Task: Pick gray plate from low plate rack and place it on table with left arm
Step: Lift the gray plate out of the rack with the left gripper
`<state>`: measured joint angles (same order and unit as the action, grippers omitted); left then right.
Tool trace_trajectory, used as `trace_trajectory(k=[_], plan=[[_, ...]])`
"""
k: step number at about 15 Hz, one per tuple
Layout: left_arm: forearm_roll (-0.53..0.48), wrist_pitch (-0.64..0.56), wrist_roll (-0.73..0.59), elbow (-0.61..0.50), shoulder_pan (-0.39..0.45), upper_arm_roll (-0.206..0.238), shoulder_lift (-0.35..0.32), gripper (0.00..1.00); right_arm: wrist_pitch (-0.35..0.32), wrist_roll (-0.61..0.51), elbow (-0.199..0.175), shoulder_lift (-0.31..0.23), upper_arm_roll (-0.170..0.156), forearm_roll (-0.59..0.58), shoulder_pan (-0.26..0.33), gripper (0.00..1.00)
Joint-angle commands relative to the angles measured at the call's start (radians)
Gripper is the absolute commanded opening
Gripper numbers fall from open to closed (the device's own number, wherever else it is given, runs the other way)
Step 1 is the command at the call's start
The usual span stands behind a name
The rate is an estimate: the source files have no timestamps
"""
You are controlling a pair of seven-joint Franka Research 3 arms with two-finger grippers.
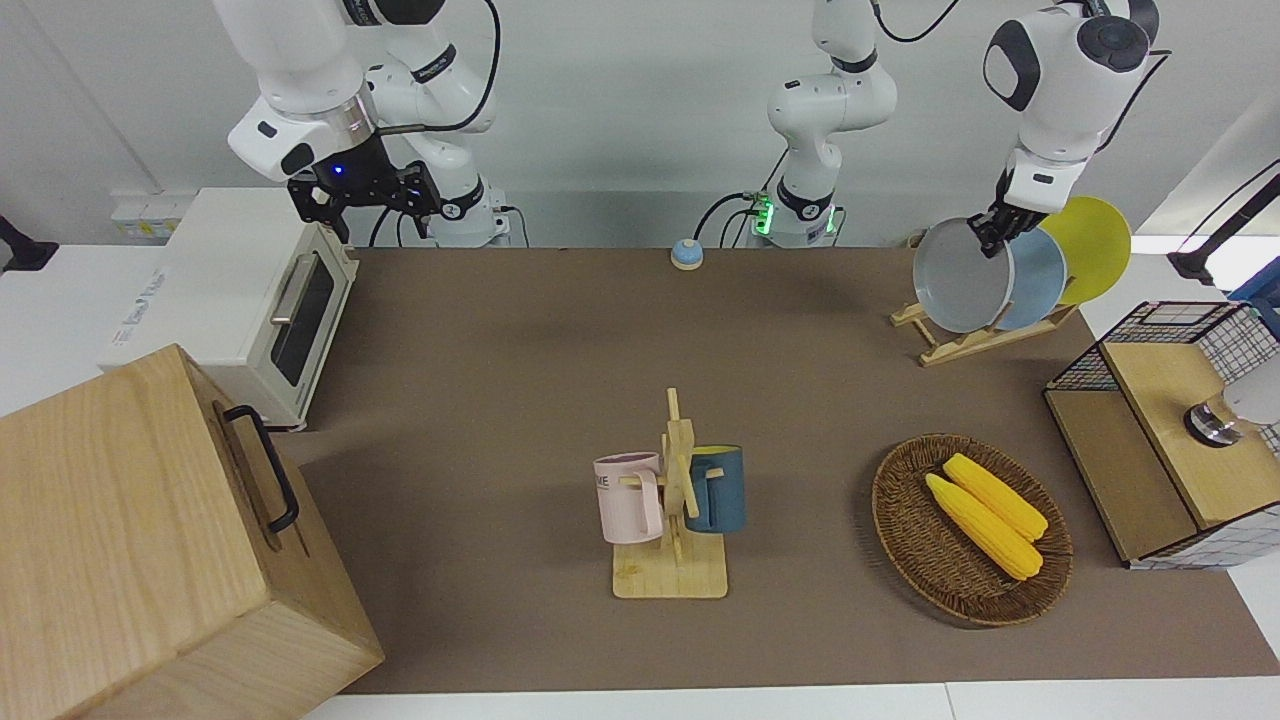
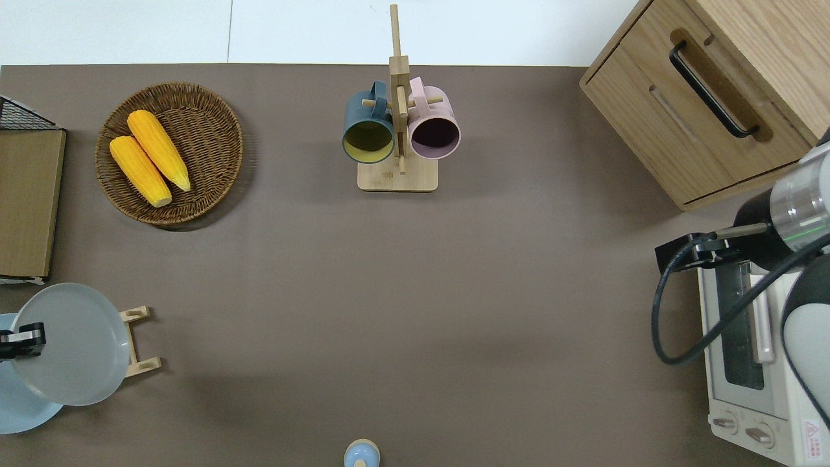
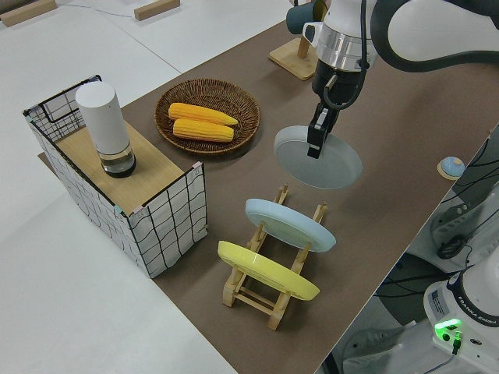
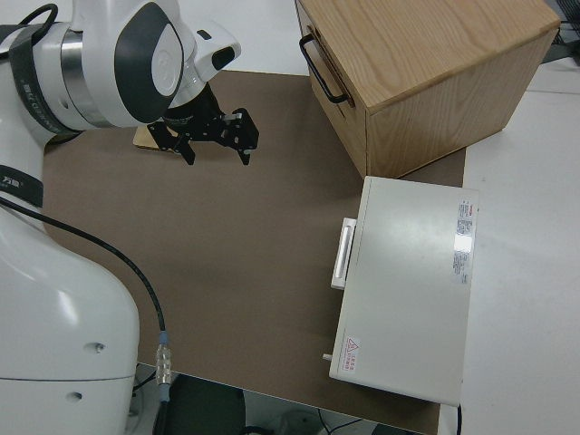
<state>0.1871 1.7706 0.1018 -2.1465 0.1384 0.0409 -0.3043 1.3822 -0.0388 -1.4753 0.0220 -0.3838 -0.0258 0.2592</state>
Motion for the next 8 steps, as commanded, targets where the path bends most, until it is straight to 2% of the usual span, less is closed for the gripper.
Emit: trace_trajectory(k=[1,8], plan=[[-0.116,-0.013,-0.013,0.004,-0.077,0.008,0.004,0.13,-0.012,-0.012,0.007,-0.002,-0.021,-0.006,0.023,0.983],[-0.346,0.027,-0.011,-0.013,-0.213,0.008,0.039,0.13,-0.011,-0.012,0.006,-0.002,-0.020,-0.006,0.023,0.983]])
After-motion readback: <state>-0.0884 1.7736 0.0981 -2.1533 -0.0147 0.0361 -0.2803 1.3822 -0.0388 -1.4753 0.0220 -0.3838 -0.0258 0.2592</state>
